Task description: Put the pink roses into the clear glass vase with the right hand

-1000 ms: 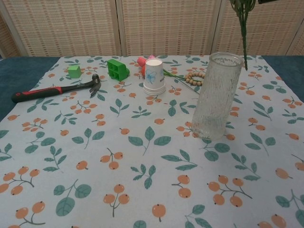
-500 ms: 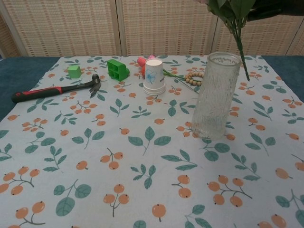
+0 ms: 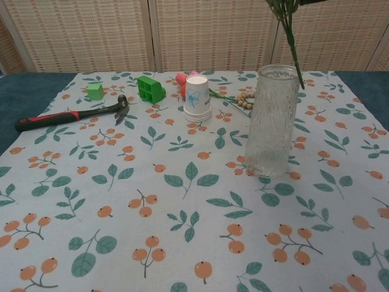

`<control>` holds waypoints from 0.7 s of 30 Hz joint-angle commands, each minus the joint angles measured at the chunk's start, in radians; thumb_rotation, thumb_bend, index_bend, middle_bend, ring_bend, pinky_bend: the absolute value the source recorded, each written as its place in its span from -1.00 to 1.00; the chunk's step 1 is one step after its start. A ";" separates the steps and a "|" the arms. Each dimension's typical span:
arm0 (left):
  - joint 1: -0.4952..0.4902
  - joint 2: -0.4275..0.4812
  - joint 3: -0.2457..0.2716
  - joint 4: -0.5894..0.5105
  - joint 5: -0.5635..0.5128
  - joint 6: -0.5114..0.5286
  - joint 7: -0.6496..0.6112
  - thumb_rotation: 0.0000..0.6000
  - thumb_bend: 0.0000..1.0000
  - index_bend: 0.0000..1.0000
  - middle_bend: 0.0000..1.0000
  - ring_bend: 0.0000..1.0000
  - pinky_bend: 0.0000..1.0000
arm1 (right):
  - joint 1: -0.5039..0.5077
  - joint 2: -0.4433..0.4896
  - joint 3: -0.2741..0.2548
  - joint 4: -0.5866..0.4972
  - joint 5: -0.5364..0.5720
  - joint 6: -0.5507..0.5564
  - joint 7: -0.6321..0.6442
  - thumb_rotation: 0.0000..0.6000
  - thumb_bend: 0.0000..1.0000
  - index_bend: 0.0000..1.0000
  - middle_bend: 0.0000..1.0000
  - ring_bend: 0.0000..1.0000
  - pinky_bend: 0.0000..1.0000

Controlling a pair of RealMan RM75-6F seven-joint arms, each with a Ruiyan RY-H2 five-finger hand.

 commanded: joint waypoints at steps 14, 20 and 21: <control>0.000 0.000 0.001 -0.002 0.001 0.000 0.005 1.00 -0.26 -1.00 -0.97 -0.91 -0.43 | 0.020 0.017 0.024 -0.013 0.067 0.024 -0.030 1.00 0.73 0.68 1.00 1.00 1.00; 0.000 0.000 0.000 0.000 0.000 -0.001 0.005 1.00 -0.26 -1.00 -0.97 -0.91 -0.43 | 0.026 -0.016 0.011 0.068 0.065 -0.036 0.015 1.00 0.73 0.68 1.00 1.00 1.00; -0.001 -0.001 0.000 0.001 -0.001 -0.002 0.005 1.00 -0.26 -1.00 -0.97 -0.91 -0.43 | 0.026 -0.023 0.009 0.085 0.057 -0.052 0.027 1.00 0.73 0.68 1.00 1.00 1.00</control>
